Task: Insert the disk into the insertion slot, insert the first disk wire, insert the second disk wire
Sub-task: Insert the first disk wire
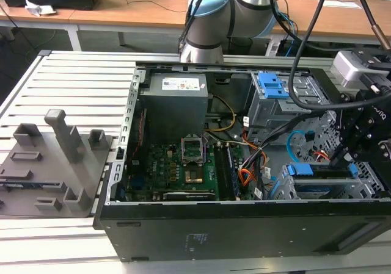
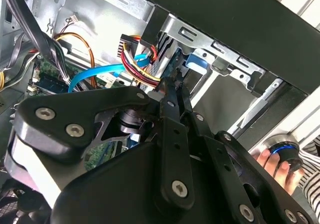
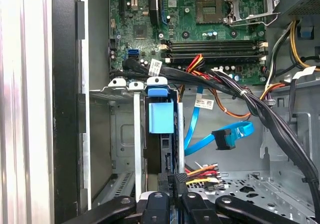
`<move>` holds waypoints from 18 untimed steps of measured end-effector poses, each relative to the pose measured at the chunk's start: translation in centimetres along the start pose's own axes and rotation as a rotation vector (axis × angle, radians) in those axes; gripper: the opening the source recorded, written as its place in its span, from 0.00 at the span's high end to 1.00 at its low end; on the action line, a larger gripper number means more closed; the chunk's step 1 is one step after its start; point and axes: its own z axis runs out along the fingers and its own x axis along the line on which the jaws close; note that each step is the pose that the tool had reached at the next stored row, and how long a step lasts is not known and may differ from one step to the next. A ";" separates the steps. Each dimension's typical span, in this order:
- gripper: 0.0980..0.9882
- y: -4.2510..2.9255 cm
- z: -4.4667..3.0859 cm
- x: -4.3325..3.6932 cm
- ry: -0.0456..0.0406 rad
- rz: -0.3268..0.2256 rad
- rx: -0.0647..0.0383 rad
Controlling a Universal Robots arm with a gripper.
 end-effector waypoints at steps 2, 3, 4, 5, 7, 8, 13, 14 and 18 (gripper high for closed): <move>0.93 -0.04 0.09 0.00 -0.0014 0.000 0.000; 0.93 -0.04 0.10 0.00 -0.0020 0.001 0.000; 0.93 -0.04 0.10 0.00 -0.0030 0.001 0.000; 0.93 -0.04 0.09 0.01 -0.0059 0.001 0.000; 0.93 -0.04 0.07 0.00 -0.0096 0.000 -0.001; 0.93 -0.04 0.01 0.01 -0.0099 0.000 -0.001; 0.93 -0.02 -0.34 0.06 -0.0185 0.000 -0.001; 0.93 -0.02 -0.30 0.08 -0.0188 0.000 -0.001; 0.93 -0.03 -0.17 0.18 -0.0243 0.000 -0.001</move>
